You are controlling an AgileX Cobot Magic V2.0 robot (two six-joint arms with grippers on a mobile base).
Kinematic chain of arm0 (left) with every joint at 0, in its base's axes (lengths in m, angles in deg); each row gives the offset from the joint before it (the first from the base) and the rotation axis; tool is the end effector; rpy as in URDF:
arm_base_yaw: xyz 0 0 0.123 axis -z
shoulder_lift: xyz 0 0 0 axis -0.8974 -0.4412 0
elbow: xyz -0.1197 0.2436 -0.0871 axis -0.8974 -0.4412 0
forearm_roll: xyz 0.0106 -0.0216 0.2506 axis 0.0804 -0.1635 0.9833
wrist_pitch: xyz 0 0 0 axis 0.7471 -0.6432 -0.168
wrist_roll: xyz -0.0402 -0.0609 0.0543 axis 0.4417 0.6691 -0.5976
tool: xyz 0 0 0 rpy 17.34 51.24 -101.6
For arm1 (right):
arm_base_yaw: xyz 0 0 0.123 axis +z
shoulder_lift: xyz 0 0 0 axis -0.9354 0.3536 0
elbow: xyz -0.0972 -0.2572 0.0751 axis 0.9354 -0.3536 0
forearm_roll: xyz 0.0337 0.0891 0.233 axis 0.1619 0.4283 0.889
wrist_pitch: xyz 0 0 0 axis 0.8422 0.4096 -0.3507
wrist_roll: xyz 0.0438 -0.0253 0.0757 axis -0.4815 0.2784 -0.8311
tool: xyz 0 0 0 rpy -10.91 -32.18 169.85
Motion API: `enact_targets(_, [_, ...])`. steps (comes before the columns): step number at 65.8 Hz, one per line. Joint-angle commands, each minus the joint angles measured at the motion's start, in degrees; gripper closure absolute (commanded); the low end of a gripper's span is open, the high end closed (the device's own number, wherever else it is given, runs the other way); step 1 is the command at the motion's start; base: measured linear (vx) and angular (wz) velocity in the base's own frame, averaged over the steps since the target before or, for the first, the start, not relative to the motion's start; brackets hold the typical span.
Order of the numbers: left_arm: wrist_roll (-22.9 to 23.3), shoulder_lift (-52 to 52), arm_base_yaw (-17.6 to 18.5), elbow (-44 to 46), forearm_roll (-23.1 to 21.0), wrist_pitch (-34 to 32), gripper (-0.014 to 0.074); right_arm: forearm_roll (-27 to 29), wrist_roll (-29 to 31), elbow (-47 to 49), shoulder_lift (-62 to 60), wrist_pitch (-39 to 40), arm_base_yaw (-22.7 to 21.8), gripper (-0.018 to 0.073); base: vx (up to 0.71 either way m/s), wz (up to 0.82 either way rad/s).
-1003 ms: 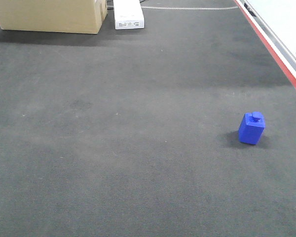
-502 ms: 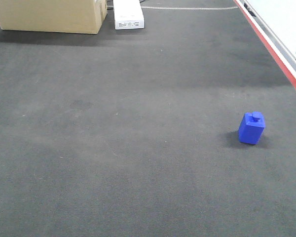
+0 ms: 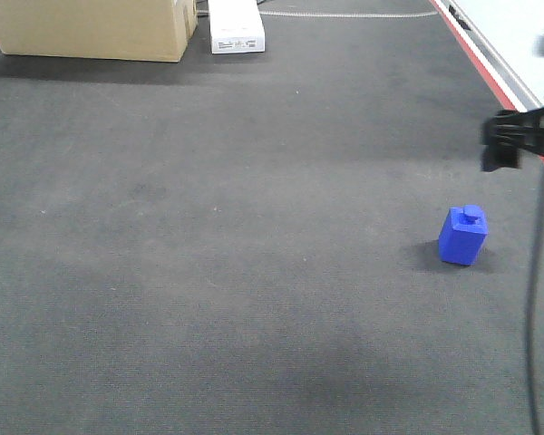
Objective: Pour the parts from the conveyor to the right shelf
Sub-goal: 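Lower the right gripper over the blue part and close on it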
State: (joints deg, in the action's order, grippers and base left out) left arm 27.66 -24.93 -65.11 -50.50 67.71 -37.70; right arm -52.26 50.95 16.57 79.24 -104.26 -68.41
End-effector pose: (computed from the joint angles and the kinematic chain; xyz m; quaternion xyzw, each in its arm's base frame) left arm 0.0560 0.0015 0.1873 -0.0197 0.7476 -0.0015 0.6638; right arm 0.3208 0.0018 0.3520 0.0281 0.9617 -0.0054 0.2727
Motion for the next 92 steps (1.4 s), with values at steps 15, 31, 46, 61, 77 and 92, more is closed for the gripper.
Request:
enact_targets(15, [0.5,0.8,-0.2,1.1,-0.5,-4.1,0.0603,-0.3,1.6,18.7,18.5,-13.5,-0.5,-0.0082,0.00,0.00])
enact_targets(31, [0.5,0.8,-0.2,1.1,-0.5,-4.1,0.0603,3.9,1.9,22.3,26.3,-14.4,-3.4,-0.0078,0.00,0.00])
enact_targets(46, [0.5,0.8,-0.2,1.1,-0.5,-4.1,0.0603,5.3,3.9,22.3,29.7,-13.3,-5.6,-0.0072,0.00,0.00])
enact_targets(61, [0.5,0.8,-0.2,1.1,-0.5,-4.1,0.0603,8.7,6.0,22.2,31.7,-10.1,-5.6,-0.0058,0.00,0.00])
enact_targets(77, [0.5,0.8,-0.2,1.1,-0.5,-4.1,0.0603,9.3,6.0,22.2,34.6,-9.7,-5.6,-0.0032,0.00,0.00])
enact_targets(92, [0.5,0.8,-0.2,1.1,-0.5,-4.1,0.0603,9.3,5.8,22.2,34.9,-9.4,-5.6,0.0163,0.00,0.00])
